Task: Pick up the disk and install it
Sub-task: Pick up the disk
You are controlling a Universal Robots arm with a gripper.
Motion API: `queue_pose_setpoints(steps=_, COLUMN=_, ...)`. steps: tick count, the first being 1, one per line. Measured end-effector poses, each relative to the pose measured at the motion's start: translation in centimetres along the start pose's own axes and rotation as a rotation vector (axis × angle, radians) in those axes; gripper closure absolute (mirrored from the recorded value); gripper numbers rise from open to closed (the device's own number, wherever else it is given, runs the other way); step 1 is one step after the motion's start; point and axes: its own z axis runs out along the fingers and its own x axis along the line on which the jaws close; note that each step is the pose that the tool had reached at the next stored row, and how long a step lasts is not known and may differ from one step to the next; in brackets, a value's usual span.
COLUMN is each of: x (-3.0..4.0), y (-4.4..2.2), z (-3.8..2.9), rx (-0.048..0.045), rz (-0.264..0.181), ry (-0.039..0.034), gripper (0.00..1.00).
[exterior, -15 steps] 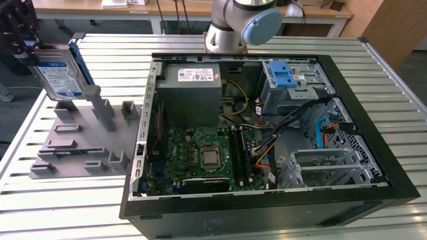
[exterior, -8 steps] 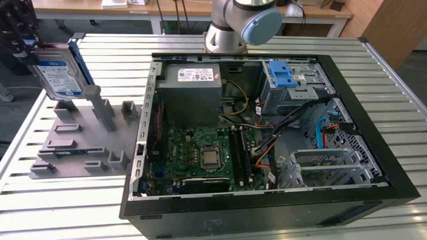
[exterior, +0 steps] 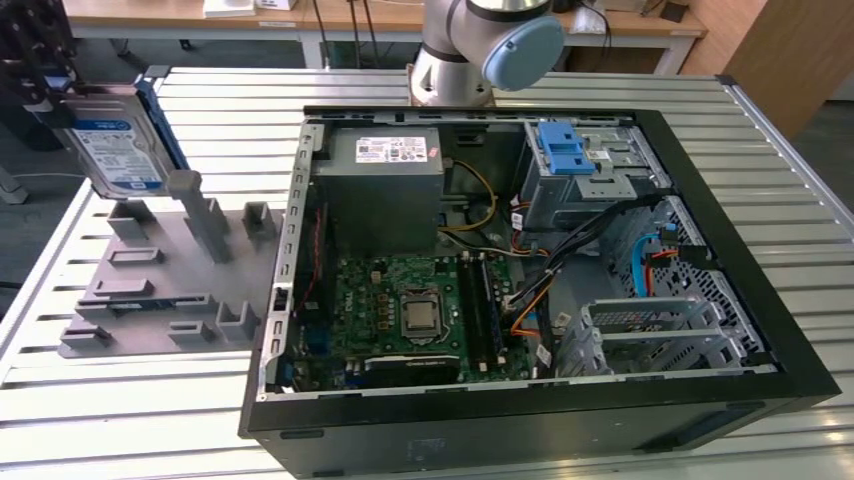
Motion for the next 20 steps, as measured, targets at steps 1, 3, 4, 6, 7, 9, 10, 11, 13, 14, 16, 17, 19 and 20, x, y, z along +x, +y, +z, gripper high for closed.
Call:
queue_pose_setpoints(steps=1, x=0.0, y=0.0, z=-0.03, rx=0.0, rz=0.0, ry=0.0, gripper=0.64)
queue_pose_setpoints(steps=3, x=0.0, y=0.0, z=-0.09, rx=0.0, rz=0.0, ry=0.0, gripper=0.64)
queue_pose_setpoints(steps=4, x=0.0, y=0.0, z=-0.12, rx=-0.0001, rz=0.0, ry=0.0, gripper=0.64)
queue_pose_setpoints(steps=6, x=0.0, y=0.0, z=-0.17, rx=-0.0001, rz=0.0, ry=0.0, gripper=0.64)
queue_pose_setpoints(steps=7, x=0.0, y=0.0, z=-0.2, rx=0.0, rz=0.0, ry=0.0, gripper=0.64)
queue_pose_setpoints(steps=9, x=0.0, y=0.0, z=-0.26, rx=-0.0001, rz=0.0, ry=0.0001, gripper=0.64)
queue_pose_setpoints(steps=10, x=0.0, y=0.0, z=-0.29, rx=0.0, rz=0.0, ry=0.0, gripper=0.64)
queue_pose_setpoints(steps=11, x=0.0, y=0.0, z=-0.33, rx=-0.0001, rz=0.0, ry=0.0001, gripper=0.64)
queue_pose_setpoints(steps=13, x=0.0, y=0.0, z=-0.41, rx=-0.0001, rz=0.0, ry=0.0, gripper=0.64)
queue_pose_setpoints(steps=14, x=0.0, y=0.01, z=-0.45, rx=-0.0001, rz=0.0, ry=0.0001, gripper=0.64)
queue_pose_setpoints(steps=16, x=0.0, y=0.01, z=-0.51, rx=0.0, rz=0.0, ry=0.0, gripper=0.64)
queue_pose_setpoints(steps=17, x=0.0, y=0.01, z=-0.55, rx=-0.0001, rz=0.0, ry=0.0, gripper=0.64)
queue_pose_setpoints(steps=19, x=0.0, y=0.01, z=-0.62, rx=0.0, rz=0.0, ry=0.0, gripper=0.64)
queue_pose_setpoints(steps=20, x=0.0, y=0.01, z=-0.65, rx=0.0, rz=0.0, ry=0.0, gripper=0.64)
